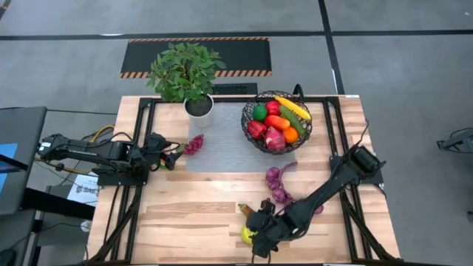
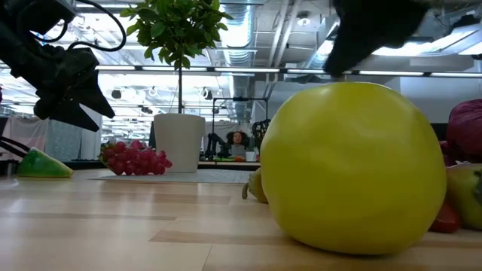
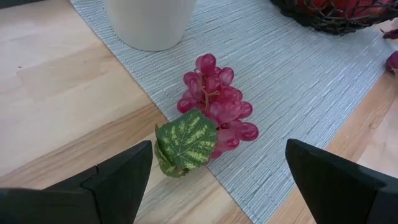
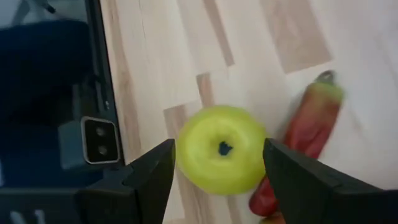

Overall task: Build produce basket
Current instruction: Put the green apple into the wire basket

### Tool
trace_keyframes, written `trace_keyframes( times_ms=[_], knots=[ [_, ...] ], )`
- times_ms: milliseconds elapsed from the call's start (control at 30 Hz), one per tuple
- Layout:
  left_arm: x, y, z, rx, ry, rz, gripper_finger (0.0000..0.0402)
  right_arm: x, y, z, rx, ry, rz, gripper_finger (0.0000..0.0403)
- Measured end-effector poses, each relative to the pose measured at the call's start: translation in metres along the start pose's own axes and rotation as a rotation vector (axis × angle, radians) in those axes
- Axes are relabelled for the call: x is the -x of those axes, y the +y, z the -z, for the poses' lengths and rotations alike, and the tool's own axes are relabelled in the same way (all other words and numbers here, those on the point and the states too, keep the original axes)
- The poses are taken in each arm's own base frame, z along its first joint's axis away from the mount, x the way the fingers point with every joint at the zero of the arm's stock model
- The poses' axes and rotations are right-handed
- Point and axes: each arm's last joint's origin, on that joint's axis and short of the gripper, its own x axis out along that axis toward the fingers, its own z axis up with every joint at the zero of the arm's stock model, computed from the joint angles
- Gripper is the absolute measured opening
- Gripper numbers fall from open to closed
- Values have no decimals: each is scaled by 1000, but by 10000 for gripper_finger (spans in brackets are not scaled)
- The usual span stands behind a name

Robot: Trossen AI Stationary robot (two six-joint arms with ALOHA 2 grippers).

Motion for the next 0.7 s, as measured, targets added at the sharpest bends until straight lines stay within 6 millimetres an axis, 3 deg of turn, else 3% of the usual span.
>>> trace_keyframes(
  times_ms=[133, 267, 700],
  knots=[
    [0, 0, 0, -8, 0, 0, 355, -23, 1, 10, 6, 48, 5, 265],
    [0, 0, 0, -8, 4, 4, 355, -31, -1, 7, -3, 63, -3, 265],
    [0, 0, 0, -8, 6, 5, 355, -36, -12, -1, 97, 74, 15, 266]
  ],
)
